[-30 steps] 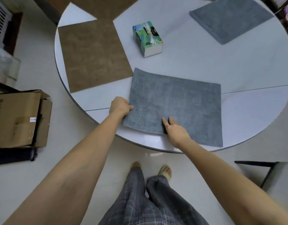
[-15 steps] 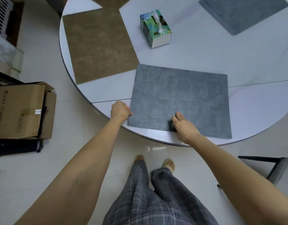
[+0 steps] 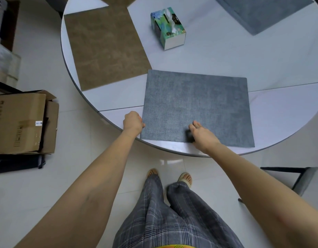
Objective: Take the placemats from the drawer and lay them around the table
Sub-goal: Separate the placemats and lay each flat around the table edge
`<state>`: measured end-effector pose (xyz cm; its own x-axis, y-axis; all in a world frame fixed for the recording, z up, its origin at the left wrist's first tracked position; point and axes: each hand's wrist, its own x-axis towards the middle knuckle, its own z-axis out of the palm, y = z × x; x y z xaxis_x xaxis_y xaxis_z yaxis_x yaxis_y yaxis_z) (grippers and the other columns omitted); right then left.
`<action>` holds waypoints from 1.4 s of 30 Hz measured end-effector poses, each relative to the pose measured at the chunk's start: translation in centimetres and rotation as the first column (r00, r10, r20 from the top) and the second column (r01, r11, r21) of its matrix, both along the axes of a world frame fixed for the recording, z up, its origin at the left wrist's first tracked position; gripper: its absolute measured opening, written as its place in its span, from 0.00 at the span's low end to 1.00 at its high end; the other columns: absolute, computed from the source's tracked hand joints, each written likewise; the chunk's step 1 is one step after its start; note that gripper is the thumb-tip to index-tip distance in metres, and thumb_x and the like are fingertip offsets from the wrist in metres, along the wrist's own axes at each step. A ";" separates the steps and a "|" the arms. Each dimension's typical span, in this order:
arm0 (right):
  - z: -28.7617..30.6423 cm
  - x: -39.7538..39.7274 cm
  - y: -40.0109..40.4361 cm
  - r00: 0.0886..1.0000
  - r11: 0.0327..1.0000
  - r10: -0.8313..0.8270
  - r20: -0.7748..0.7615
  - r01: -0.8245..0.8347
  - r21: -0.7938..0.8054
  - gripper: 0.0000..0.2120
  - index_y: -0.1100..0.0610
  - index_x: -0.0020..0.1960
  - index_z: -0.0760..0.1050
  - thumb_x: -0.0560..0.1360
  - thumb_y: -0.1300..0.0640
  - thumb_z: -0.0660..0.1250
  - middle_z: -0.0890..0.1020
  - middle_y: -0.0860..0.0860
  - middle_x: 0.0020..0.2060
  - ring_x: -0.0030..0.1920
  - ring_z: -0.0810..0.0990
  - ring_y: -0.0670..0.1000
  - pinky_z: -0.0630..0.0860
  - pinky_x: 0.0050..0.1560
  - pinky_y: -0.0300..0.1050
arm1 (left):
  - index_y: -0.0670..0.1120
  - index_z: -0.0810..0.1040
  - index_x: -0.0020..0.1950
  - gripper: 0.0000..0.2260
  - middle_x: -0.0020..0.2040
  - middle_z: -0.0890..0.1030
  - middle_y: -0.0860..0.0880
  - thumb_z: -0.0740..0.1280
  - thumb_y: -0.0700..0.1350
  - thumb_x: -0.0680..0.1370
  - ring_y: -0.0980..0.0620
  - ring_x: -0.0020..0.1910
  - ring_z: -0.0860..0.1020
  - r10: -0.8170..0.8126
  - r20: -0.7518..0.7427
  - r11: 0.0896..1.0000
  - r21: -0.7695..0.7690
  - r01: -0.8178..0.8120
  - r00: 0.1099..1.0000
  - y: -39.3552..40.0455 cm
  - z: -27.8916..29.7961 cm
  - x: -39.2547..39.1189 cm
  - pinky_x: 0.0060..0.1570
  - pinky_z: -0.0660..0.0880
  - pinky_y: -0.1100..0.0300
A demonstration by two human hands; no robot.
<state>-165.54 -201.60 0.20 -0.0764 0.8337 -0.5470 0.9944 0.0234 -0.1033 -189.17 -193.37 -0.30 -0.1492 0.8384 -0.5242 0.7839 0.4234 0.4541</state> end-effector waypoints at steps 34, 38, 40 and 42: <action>0.9 17.5 -4.3 0.750 0.740 -0.652 -0.116 0.662 0.119 0.17 0.64 0.54 0.74 0.72 0.52 0.69 0.77 0.62 0.52 0.55 0.76 0.63 0.74 0.53 0.53 | 0.55 0.38 0.79 0.49 0.78 0.32 0.46 0.71 0.60 0.72 0.36 0.75 0.34 -0.735 -0.136 0.678 -0.126 0.725 0.664 -7.3 0.9 22.2 0.68 0.45 0.28; 0.6 20.5 -4.8 0.747 0.751 -0.661 -0.077 0.658 -0.054 0.15 0.61 0.46 0.76 0.69 0.50 0.73 0.80 0.57 0.43 0.48 0.79 0.59 0.75 0.46 0.47 | 0.56 0.37 0.79 0.48 0.77 0.31 0.46 0.70 0.60 0.73 0.35 0.75 0.33 -0.711 -0.143 0.703 -0.184 0.687 0.689 -8.3 0.1 25.3 0.68 0.45 0.28; 0.4 21.4 -4.7 0.731 0.737 -0.676 -0.091 0.670 -0.092 0.16 0.61 0.45 0.77 0.67 0.49 0.75 0.79 0.56 0.40 0.46 0.80 0.58 0.74 0.44 0.45 | 0.56 0.37 0.78 0.47 0.77 0.31 0.46 0.69 0.60 0.74 0.34 0.75 0.33 -0.700 -0.157 0.713 -0.204 0.670 0.697 -8.4 -0.3 26.0 0.67 0.45 0.28; -0.1 21.8 -4.5 0.719 0.729 -0.685 -0.122 0.674 -0.118 0.17 0.62 0.45 0.78 0.66 0.51 0.76 0.79 0.55 0.39 0.45 0.80 0.58 0.75 0.45 0.46 | 0.56 0.36 0.78 0.47 0.77 0.30 0.45 0.69 0.60 0.74 0.34 0.74 0.32 -0.701 -0.175 0.713 -0.218 0.667 0.692 -8.4 -0.5 26.4 0.67 0.44 0.28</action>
<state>-143.74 -206.12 0.13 0.4145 0.6588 -0.6278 0.7127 -0.6640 -0.2262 -162.74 -201.81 -0.79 0.3106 0.6844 -0.6597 0.9505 -0.2323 0.2065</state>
